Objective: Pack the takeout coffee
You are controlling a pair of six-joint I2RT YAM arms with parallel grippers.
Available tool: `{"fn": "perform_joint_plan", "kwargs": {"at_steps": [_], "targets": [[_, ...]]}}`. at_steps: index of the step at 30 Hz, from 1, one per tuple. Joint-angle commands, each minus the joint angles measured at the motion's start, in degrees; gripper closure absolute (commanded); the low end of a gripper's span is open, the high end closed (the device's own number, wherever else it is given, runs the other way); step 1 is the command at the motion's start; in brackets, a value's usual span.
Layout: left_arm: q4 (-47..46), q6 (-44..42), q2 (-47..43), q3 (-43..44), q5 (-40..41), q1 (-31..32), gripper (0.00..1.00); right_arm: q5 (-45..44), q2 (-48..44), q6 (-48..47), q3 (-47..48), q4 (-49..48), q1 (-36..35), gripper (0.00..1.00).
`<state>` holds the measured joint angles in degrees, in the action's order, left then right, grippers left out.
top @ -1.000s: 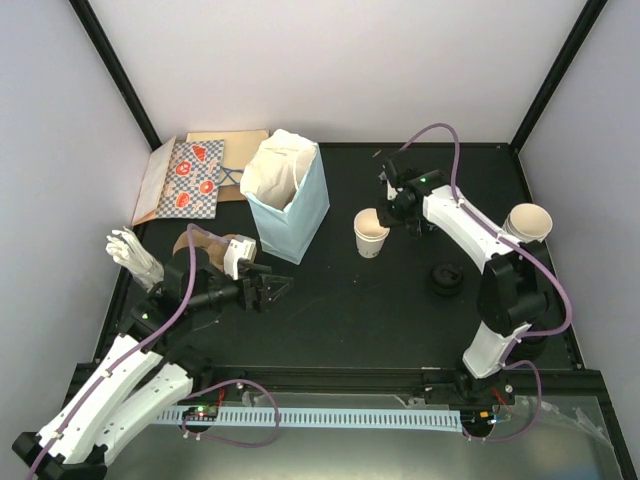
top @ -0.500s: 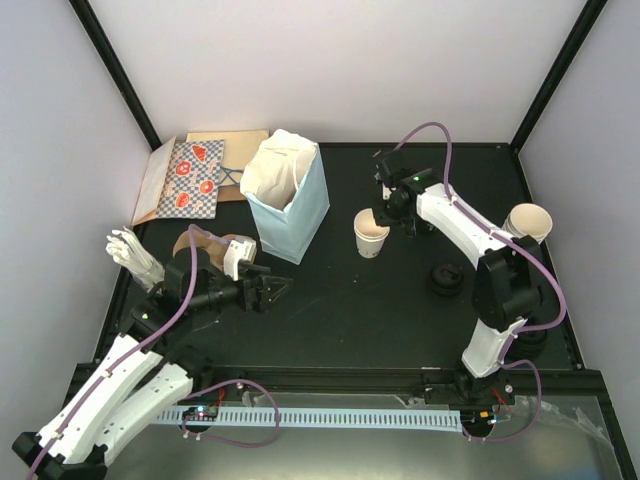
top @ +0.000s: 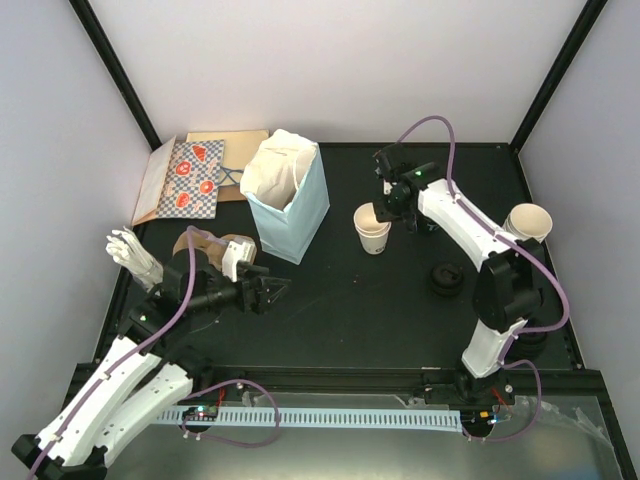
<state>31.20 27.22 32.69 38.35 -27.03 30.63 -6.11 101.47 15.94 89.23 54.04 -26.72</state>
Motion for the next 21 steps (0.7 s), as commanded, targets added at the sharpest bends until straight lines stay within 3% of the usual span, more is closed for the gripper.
{"fn": "perform_joint_plan", "kwargs": {"at_steps": [1,12,21], "targets": [[0.4,-0.7,-0.7,2.5,0.9,0.3,0.01,-0.9,-3.4,0.3,2.4,2.2,-0.3,0.99],[1.1,-0.6,-1.3,2.7,1.1,0.4,0.01,0.0,-11.3,0.2,0.3,2.6,-0.3,0.99],[1.1,-0.6,-1.4,3.5,1.8,0.4,0.01,7.0,-22.1,-4.4,0.5,7.5,-1.6,0.99]]}}
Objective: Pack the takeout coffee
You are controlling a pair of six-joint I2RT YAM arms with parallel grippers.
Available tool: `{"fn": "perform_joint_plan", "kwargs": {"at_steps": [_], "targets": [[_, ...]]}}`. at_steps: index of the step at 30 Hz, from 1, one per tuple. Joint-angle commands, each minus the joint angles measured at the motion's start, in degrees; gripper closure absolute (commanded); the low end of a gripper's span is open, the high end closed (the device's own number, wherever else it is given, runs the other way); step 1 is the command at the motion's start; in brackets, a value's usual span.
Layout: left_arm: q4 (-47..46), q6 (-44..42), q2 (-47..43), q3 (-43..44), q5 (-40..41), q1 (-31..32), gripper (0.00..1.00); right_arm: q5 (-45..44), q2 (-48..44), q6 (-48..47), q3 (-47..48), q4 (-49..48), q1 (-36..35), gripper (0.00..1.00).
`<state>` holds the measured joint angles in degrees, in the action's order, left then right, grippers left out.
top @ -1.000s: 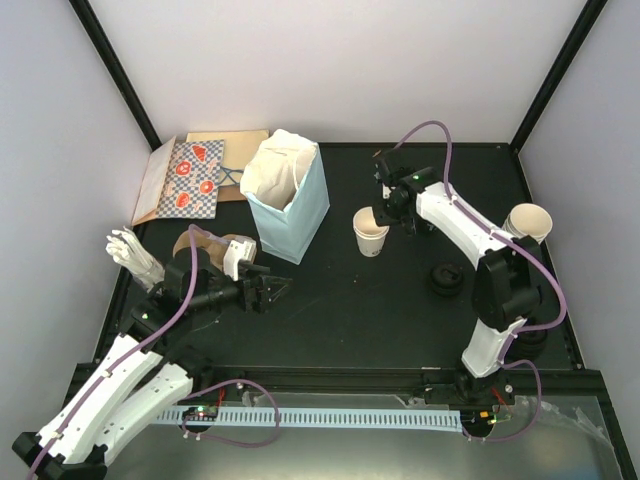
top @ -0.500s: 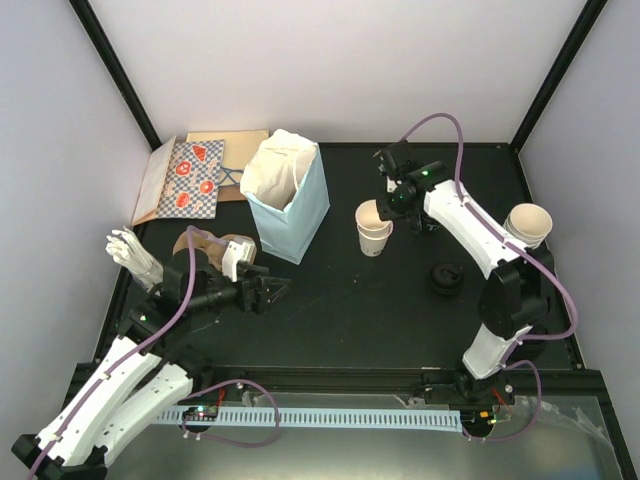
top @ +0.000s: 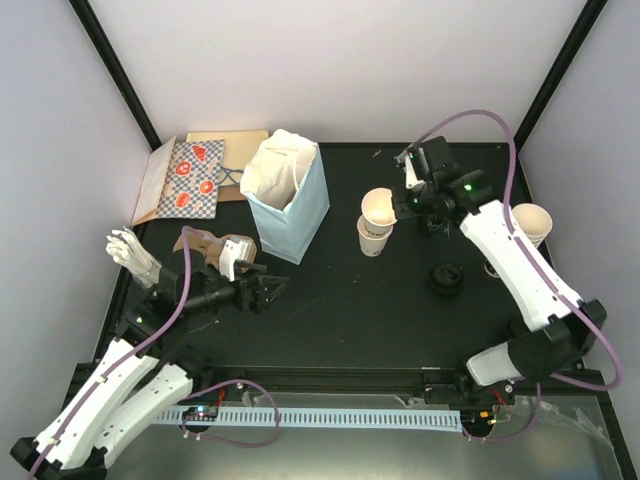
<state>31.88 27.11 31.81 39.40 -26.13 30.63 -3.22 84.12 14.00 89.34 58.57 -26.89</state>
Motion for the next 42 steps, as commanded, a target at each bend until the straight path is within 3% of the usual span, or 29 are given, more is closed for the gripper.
{"fn": "perform_joint_plan", "kwargs": {"at_steps": [1,11,19,31,42], "targets": [[0.3,-0.4,-0.5,2.4,1.0,0.4,0.01,5.2,-6.4,-2.9,-0.5,3.4,-2.1,0.99],[4.9,-4.1,-0.5,4.9,5.5,0.3,0.01,7.7,-15.9,-0.1,-13.4,1.1,-14.4,0.99],[6.2,-3.8,-2.0,4.8,7.1,0.3,0.01,4.8,-15.3,5.1,-24.1,-6.4,-21.5,0.99],[5.1,-2.2,-1.1,4.3,8.0,0.4,0.01,0.7,-9.5,9.3,-29.6,-17.4,-24.8,0.99],[5.3,-1.7,-1.0,3.0,8.1,0.3,0.01,-2.5,-4.5,9.1,-28.9,-17.8,-25.2,0.97]]}}
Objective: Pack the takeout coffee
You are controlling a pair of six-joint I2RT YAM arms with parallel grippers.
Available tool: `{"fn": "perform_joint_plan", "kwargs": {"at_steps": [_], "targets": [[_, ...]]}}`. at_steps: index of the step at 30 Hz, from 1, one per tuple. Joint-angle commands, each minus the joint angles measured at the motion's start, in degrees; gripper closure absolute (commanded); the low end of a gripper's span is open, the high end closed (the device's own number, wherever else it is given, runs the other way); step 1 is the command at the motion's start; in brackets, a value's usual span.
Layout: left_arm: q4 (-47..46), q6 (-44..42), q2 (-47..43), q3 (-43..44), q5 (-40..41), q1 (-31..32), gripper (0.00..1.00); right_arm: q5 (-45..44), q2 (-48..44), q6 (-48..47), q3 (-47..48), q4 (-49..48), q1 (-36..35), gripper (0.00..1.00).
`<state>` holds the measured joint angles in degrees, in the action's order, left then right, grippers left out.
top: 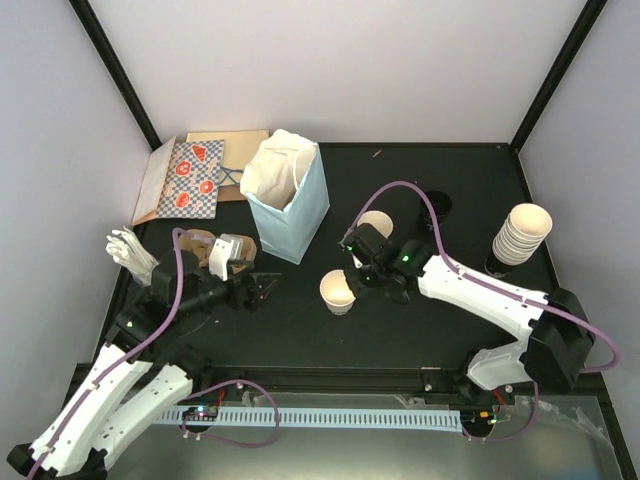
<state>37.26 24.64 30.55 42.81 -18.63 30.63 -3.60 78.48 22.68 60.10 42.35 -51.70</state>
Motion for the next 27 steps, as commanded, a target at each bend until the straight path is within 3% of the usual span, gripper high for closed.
{"fn": "perform_joint_plan", "kwargs": {"at_steps": [1,6,11,17,23,27], "targets": [[-0.3,0.8,0.2,-0.4,0.5,0.4,0.01,-2.1,1.2,0.5,0.3,-1.7,-0.3,0.96],[-0.4,0.7,0.4,-0.3,0.3,0.2,0.01,-3.0,1.0,0.6,0.1,-1.5,-0.4,0.69],[2.3,0.3,1.8,0.7,2.3,0.3,0.01,-9.9,-1.2,1.4,1.4,2.7,-0.3,0.50],[4.4,1.3,1.9,1.0,4.9,0.3,0.01,-13.4,-7.9,4.6,-1.3,5.4,0.8,0.04],[7.0,8.2,0.2,0.7,13.3,0.3,0.01,-18.5,-10.3,12.5,-3.1,11.8,3.9,0.00],[7.4,6.9,-0.2,2.1,13.4,0.2,0.01,-21.8,-10.8,14.1,-4.2,13.3,4.4,0.00]]}}
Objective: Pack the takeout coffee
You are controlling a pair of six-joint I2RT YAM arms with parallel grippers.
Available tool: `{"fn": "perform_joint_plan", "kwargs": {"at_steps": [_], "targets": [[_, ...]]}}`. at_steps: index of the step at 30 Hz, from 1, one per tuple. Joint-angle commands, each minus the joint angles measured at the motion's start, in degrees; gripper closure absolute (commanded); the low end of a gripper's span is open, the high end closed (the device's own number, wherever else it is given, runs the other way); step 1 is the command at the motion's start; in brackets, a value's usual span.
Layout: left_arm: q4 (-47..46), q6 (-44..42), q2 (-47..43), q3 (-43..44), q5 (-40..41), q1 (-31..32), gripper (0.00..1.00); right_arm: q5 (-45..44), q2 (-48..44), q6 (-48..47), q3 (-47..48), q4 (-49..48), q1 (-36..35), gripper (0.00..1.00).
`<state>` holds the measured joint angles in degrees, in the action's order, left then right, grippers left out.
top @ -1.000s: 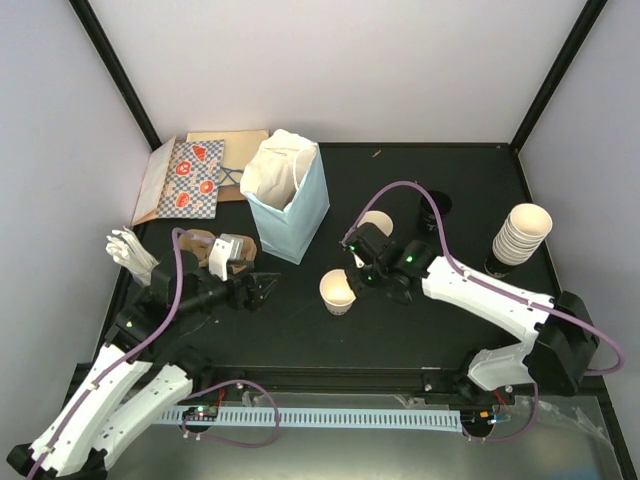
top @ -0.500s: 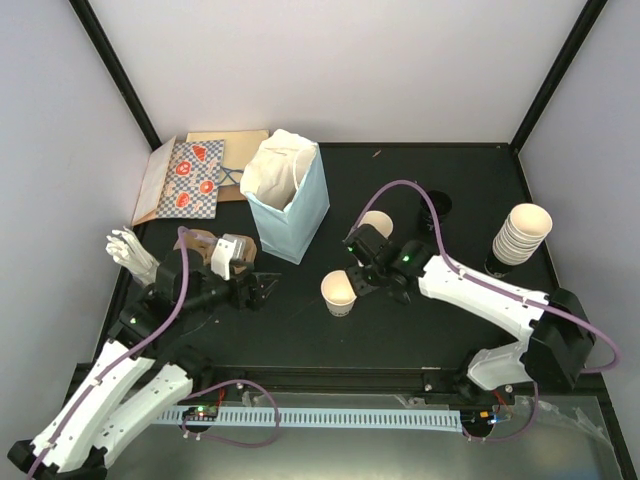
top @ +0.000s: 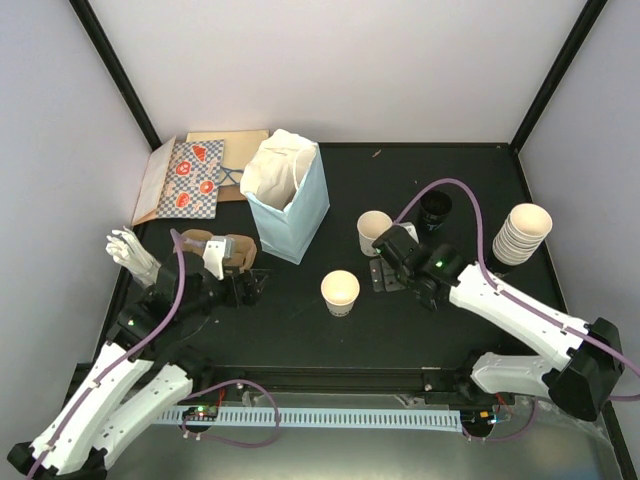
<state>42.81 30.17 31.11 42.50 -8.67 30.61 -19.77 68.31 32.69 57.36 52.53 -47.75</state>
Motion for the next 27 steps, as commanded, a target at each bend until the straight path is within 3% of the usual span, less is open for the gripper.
{"fn": "perform_joint_plan", "kwargs": {"at_steps": [1,4,8,12,27], "targets": [[1.8,0.9,-1.3,2.6,3.7,0.3,0.01,-6.3,-1.3,4.1,-2.4,2.3,0.7,0.00],[0.3,-1.6,-3.3,1.5,3.0,0.3,0.01,-5.4,-3.6,4.2,-4.1,0.5,3.1,0.00],[-0.3,-5.9,-4.4,0.9,2.7,0.3,0.01,-0.3,-6.8,7.1,-6.3,-0.6,11.6,0.00],[0.2,-10.2,-3.5,1.6,3.5,0.3,0.01,-2.1,-7.7,8.8,-8.5,0.1,16.6,0.01],[-4.9,-15.7,1.8,1.1,-2.0,0.2,0.01,-6.4,4.1,11.3,-7.2,1.2,24.3,0.00]]}}
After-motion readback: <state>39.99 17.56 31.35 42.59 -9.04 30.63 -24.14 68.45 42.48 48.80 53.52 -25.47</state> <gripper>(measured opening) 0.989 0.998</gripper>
